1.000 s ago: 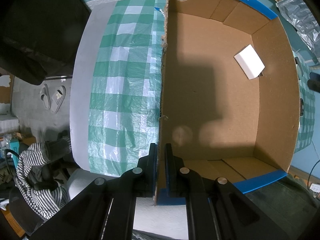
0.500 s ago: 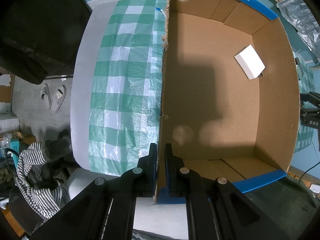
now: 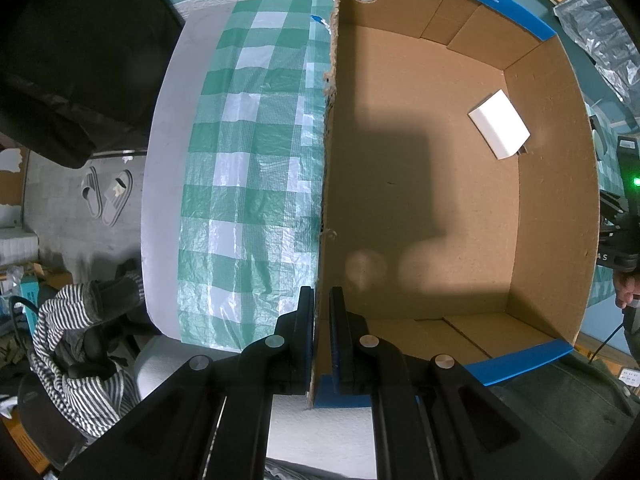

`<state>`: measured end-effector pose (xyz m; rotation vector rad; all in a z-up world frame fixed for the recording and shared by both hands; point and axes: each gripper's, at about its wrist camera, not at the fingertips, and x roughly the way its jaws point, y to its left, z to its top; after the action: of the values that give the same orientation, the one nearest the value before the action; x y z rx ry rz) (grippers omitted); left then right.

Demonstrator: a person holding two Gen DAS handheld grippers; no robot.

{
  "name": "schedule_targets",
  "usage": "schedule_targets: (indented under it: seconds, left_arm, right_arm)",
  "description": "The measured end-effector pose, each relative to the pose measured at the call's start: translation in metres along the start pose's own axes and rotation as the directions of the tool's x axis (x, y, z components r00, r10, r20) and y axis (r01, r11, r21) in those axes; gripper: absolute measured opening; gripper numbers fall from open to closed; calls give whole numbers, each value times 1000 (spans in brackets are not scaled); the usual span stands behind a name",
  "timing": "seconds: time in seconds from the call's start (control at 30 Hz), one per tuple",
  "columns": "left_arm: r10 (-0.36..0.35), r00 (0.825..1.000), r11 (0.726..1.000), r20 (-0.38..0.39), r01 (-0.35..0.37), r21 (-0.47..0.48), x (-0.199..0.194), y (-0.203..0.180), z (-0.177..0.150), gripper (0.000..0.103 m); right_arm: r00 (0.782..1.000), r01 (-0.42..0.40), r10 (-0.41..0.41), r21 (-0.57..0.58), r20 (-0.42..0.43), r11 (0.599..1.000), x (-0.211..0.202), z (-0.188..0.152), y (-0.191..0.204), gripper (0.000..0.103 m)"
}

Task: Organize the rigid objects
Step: 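Grasp the gold-pink SANY battery with the right gripper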

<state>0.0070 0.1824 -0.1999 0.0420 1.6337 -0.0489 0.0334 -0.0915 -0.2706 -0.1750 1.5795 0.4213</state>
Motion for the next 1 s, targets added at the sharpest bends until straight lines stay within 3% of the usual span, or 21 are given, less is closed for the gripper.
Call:
schedule_targets:
  seconds: [0.17, 0.37, 0.43, 0.5, 0.87, 1.0]
  left_arm:
    - [0, 1000, 1000, -1, 0, -1, 0, 0, 0, 7]
    - [0, 1000, 1000, -1, 0, -1, 0, -1, 0, 7]
    - [-1, 1000, 1000, -2, 1, -2, 0, -1, 0, 7]
    - [-1, 1000, 1000, -2, 1, -1, 0, -1, 0, 7]
    - [-1, 1000, 1000, -1, 1, -2, 0, -1, 0, 7]
    - [-1, 1000, 1000, -2, 1, -2, 0, -1, 0, 7]
  right_arm:
    - [1000, 27, -27, -19, 2, 999, 4, -1, 13, 66]
    - [998, 69, -69, 4, -7, 998, 1, 2, 17, 43]
    - [997, 74, -74, 23, -13, 997, 0, 3, 13, 29]
    - [997, 68, -67, 58, -28, 996, -2, 3, 6, 24]
    - [997, 1, 10, 147, -73, 989, -5, 4, -19, 23]
    - [996, 22, -9, 145, -85, 989, -6, 16, -27, 34]
